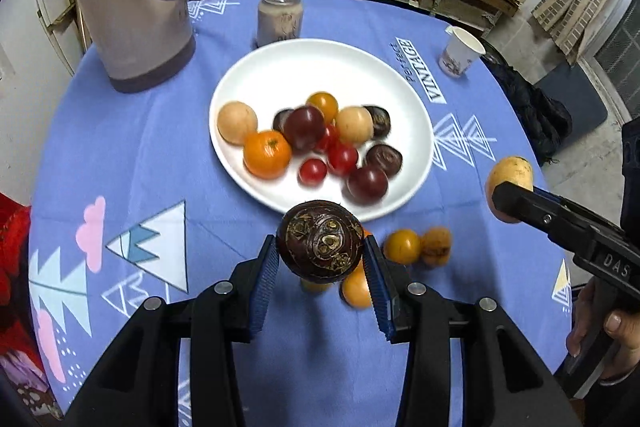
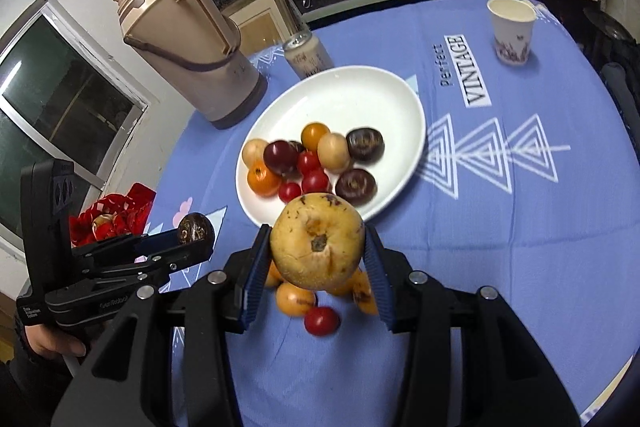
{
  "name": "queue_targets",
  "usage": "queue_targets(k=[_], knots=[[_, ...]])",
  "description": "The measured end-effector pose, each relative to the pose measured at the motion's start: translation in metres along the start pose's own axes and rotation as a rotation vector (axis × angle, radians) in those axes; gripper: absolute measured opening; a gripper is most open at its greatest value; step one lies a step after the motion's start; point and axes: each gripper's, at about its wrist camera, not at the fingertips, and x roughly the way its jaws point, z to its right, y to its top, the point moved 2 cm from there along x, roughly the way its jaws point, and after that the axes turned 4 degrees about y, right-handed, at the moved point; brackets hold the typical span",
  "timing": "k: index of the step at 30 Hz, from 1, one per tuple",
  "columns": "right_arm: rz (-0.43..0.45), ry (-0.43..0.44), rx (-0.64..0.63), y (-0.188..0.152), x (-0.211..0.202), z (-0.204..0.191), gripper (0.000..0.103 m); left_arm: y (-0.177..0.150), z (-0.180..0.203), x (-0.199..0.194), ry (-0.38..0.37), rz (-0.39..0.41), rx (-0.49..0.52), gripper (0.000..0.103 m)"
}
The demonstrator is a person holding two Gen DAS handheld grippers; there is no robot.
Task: Organize fruits
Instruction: 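Carry both fruits onto the plate and open both tools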
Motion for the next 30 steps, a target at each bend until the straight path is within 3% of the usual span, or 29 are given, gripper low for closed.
queue_targets(k=[17,25,28,30], knots=[[0.014,0.036,-0.034,0.067,0.055,-0.004,0.045,0.071,-0.008,0.031,0.006,0.03,-0.006,0.043],[-0.021,0.039,0.002,0.067,0.075,0.016,0.046,0.093,-0.011,0.057,0.013,0.022,-0.027,0.044],[-0.026,0.036,0.019,0.064,0.077,0.024,0.046,0.097,-0.011,0.058,0.027,0.039,-0.027,0.057],[-0.032,0.038,0.032,0.062,0.079,0.028,0.047,0.098,-0.012,0.058,0.034,0.046,-0.031,0.06]])
